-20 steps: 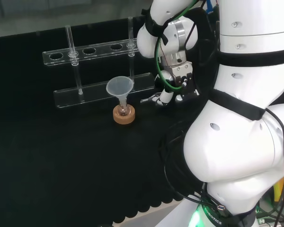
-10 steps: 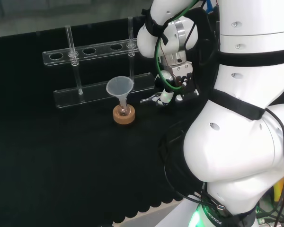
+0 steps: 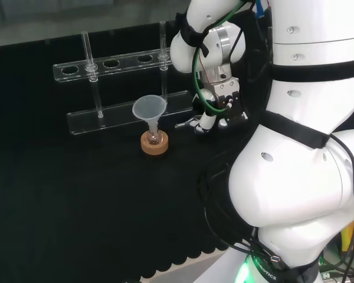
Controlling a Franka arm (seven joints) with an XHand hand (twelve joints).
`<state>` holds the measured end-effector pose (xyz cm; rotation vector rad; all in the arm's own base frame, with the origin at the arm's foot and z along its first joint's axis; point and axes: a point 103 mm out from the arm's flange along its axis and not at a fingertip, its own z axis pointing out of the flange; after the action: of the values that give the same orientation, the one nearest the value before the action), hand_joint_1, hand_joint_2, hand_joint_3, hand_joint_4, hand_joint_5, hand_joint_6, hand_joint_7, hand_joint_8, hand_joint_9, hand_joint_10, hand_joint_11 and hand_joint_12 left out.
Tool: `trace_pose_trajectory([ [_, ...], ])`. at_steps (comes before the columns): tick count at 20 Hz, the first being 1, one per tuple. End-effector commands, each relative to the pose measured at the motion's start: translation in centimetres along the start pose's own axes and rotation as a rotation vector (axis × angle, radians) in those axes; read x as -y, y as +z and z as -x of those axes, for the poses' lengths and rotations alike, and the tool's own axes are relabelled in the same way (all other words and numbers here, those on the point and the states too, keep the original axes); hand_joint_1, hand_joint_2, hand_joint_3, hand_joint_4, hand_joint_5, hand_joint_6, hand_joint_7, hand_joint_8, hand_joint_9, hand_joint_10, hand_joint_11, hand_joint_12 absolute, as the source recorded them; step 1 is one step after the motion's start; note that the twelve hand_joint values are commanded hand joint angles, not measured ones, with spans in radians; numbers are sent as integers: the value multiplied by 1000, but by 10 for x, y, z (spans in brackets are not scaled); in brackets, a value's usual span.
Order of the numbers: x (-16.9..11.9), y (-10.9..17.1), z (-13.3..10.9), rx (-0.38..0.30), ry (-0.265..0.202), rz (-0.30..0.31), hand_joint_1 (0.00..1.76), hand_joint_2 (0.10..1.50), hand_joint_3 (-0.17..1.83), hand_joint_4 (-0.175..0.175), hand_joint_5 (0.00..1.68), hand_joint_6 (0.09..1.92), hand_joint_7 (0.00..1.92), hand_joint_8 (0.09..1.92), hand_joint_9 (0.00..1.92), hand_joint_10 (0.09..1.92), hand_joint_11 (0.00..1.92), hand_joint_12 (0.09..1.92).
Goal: Pick up the weighing funnel.
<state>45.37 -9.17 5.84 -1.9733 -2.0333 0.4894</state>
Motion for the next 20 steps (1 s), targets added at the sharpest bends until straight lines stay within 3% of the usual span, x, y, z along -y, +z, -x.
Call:
trace_pose_trajectory([
  [1,-2,-1,-2,17,11,3,987,559,654,70,734,749,425,694,667,569,544,1298],
  [3,-2,-1,-1,25,21,2,1044,746,473,142,1008,775,453,688,694,564,552,1300],
  [5,-1,-2,-1,36,28,-1,1083,771,470,168,1152,742,501,661,739,537,577,1277],
  [9,2,-15,3,57,37,-1,1100,711,611,175,1189,795,542,635,791,499,614,1256],
  [20,36,-65,21,84,59,2,1102,707,615,175,1191,795,569,638,817,492,637,1251],
])
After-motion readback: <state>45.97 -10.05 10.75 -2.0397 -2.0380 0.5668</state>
